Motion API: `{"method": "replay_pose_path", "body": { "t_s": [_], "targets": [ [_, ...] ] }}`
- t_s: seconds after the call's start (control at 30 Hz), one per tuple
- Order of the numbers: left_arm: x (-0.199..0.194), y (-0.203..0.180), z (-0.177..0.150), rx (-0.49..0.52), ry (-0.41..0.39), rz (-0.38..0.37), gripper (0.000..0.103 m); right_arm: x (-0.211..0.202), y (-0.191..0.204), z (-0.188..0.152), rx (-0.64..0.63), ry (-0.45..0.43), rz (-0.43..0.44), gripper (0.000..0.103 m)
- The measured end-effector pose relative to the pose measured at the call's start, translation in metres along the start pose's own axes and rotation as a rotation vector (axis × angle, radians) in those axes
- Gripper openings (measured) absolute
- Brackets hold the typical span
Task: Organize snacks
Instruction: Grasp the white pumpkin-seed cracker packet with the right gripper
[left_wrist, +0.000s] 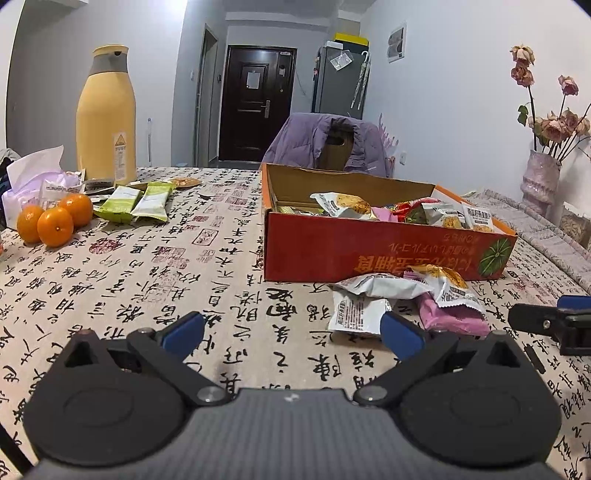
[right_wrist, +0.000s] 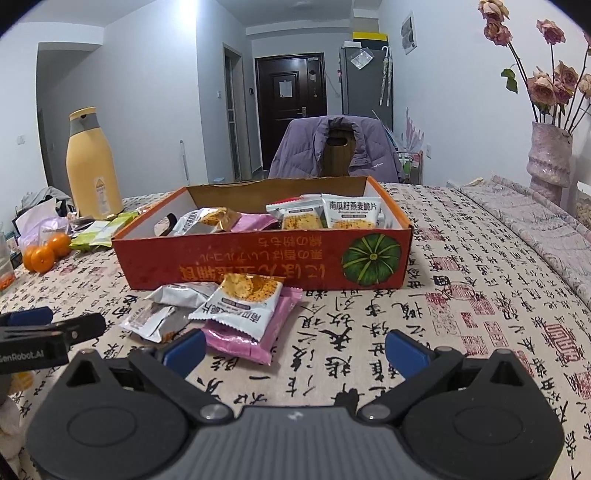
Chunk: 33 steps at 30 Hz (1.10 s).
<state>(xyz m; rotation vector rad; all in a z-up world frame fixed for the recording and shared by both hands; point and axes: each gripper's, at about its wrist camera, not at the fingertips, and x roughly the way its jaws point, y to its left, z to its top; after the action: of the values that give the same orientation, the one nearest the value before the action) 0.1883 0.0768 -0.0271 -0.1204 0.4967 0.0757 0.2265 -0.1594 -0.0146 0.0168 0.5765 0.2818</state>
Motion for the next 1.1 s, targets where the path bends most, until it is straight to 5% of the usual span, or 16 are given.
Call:
{"method": "replay_pose_path", "body": {
  "t_s": [0.37, 0.73, 1.0, 1.1],
  "targets": [
    [0.003, 0.009, 0.001, -0.058, 0.013, 0.012, 0.103, 0.034, 0.021, 0.036, -0.044, 0.042, -0.011, 0.101],
    [0.005, 0.013, 0.001, -0.083, 0.029, 0.000, 0.103, 0.075, 0.034, 0.044, -0.052, 0.090, -0.018, 0.083],
    [0.005, 0.015, 0.001, -0.103, 0.033, -0.004, 0.103, 0.085, 0.031, 0.036, -0.029, 0.114, 0.012, 0.048],
    [0.006, 0.016, 0.001, -0.106, 0.034, -0.004, 0.103, 0.081, 0.034, 0.035, -0.051, 0.101, 0.008, 0.045]
  ]
}}
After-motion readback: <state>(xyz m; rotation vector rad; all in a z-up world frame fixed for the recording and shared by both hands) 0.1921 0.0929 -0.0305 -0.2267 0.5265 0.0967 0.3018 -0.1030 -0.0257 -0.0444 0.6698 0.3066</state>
